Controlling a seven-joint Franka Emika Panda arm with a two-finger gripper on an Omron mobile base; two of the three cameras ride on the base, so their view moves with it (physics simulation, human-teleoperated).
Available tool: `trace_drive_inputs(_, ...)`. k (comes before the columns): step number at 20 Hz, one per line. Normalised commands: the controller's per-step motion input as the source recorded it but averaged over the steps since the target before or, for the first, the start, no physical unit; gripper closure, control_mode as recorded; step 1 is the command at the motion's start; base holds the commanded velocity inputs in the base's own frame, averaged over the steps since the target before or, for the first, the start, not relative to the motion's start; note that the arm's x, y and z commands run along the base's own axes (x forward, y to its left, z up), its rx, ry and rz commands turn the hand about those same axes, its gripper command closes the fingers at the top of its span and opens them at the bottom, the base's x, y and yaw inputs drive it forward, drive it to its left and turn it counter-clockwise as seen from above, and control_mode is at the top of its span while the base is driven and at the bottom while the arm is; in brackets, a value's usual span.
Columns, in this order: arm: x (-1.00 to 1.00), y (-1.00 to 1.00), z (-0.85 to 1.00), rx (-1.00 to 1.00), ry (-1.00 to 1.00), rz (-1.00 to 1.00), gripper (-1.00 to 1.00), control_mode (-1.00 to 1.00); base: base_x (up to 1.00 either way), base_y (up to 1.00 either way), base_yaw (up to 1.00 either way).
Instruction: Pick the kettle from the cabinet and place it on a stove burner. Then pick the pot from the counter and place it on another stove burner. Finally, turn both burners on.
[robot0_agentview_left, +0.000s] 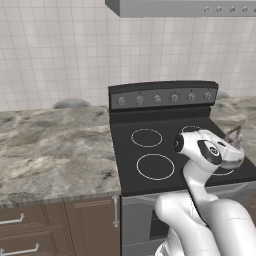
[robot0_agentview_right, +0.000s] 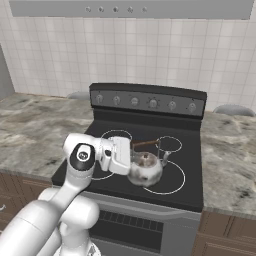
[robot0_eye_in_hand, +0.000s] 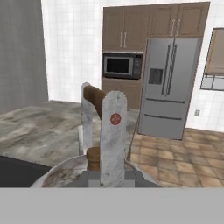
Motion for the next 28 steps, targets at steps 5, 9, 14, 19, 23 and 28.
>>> trace_drive_inputs(5,0.12,-0.02,-0.29,0.0,-0.09,0.0,1.0,-1.0,0.0,0.0,0.0)
trace_drive_inputs(9,0.12,-0.01,-0.29,-0.02,-0.02,0.0,1.0,-1.0,0.0,0.0,0.0)
trace_drive_inputs(14,0.08,-0.02,-0.28,-0.04,0.0,0.0,1.0,-1.0,0.0,0.0,0.0)
trace_drive_inputs(19,0.12,-0.02,-0.31,-0.04,0.0,-0.01,1.0,-1.0,0.0,0.0,0.0)
trace_drive_inputs(23,0.14,-0.01,-0.35,-0.07,0.0,-0.02,1.0,-1.0,0.0,0.0,0.0)
trace_drive_inputs(28,0.12,-0.04,-0.38,-0.07,0.0,-0.01,1.0,-1.0,0.0,0.0,0.0)
